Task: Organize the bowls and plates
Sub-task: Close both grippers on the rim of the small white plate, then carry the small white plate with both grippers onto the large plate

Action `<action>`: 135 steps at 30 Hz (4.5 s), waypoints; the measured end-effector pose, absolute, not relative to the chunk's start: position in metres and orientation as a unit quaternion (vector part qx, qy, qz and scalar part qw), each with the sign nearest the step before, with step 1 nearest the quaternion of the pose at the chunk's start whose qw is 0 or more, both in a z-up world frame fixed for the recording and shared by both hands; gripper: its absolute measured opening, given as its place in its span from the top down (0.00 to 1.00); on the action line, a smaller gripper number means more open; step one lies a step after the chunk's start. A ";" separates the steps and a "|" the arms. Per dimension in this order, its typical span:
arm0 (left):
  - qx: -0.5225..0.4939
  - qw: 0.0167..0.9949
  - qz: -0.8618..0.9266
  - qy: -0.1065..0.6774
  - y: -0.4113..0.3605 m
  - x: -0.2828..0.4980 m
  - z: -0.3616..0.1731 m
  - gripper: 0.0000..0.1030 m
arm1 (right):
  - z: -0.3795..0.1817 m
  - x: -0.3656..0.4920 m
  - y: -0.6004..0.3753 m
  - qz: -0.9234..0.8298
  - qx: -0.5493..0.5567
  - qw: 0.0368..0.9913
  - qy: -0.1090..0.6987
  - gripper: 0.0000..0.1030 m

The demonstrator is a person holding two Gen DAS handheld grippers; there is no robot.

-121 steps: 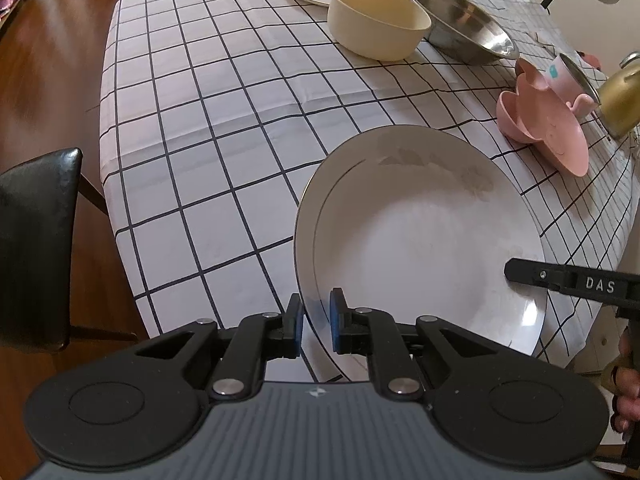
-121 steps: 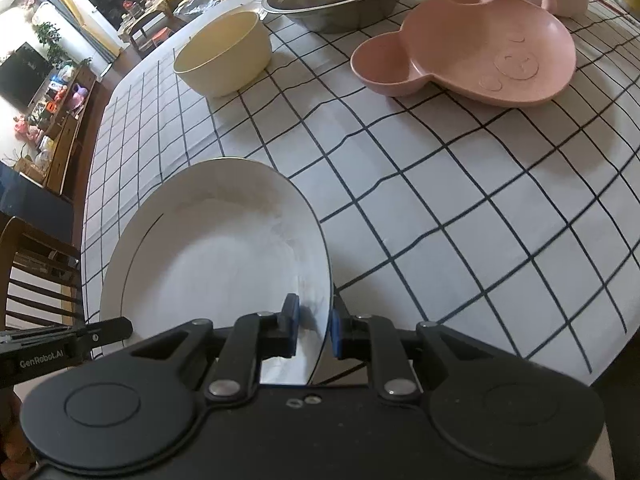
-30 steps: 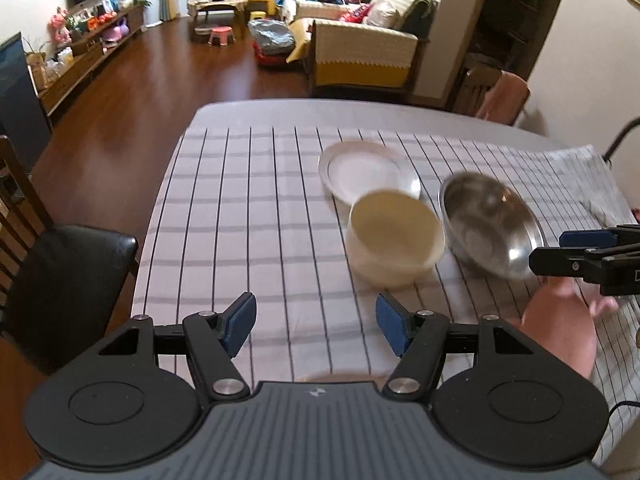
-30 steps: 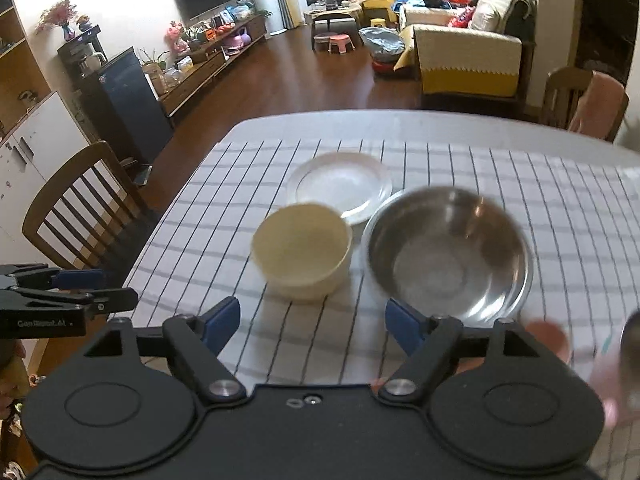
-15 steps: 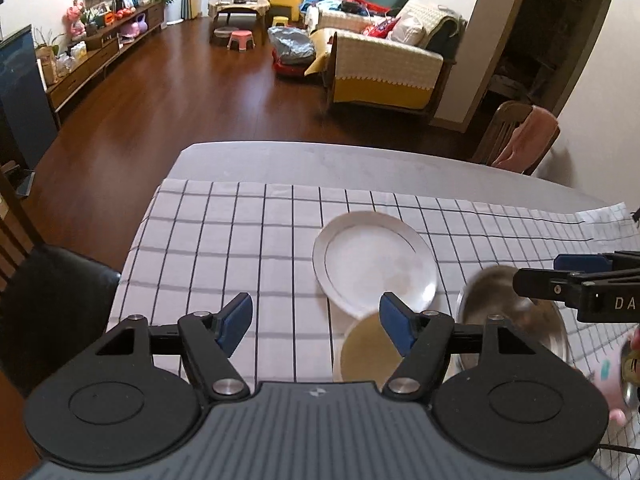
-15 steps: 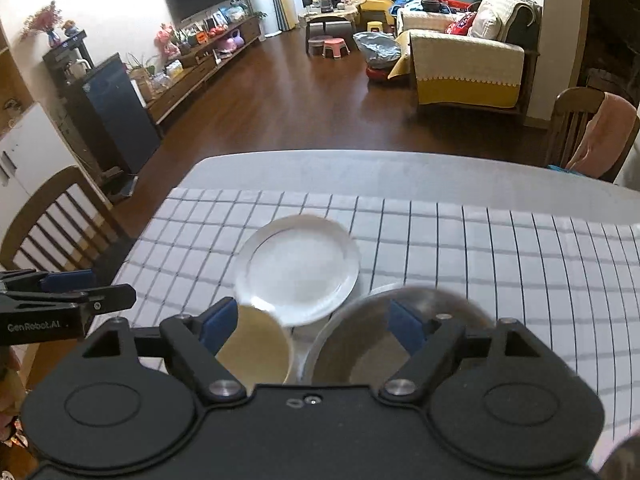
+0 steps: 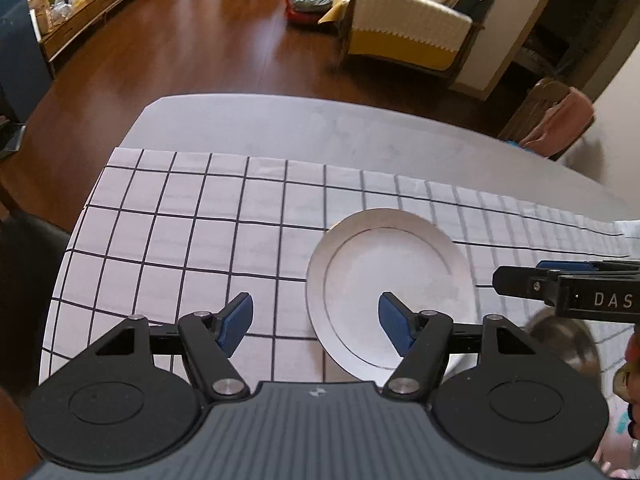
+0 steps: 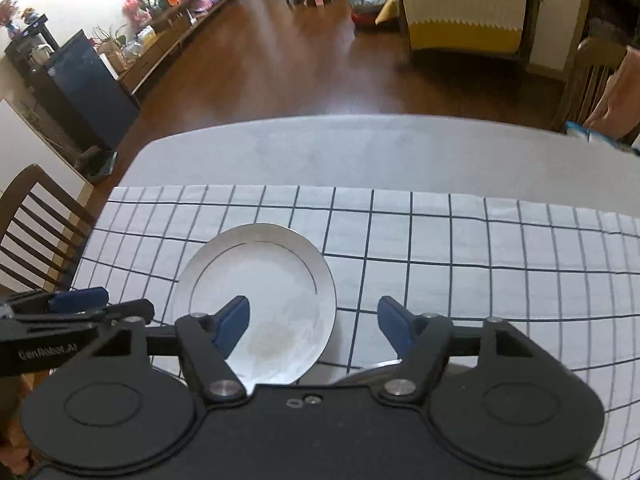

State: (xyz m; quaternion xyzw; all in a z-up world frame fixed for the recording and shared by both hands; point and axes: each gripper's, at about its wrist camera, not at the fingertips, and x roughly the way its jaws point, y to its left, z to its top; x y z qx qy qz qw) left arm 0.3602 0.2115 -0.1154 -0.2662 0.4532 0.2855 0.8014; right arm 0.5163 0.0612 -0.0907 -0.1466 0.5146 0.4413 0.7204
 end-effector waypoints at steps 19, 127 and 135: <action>-0.354 0.761 0.280 0.465 0.233 0.370 -0.163 0.73 | -0.144 0.540 0.079 0.434 -0.130 0.688 0.566 0.80; -0.320 0.779 0.169 0.512 0.082 0.051 -0.147 0.88 | -0.129 0.211 -0.120 0.372 -0.058 0.726 0.576 0.94; -0.324 0.778 0.160 0.514 0.088 0.049 -0.147 0.88 | -0.134 0.213 -0.117 0.375 -0.050 0.721 0.581 0.94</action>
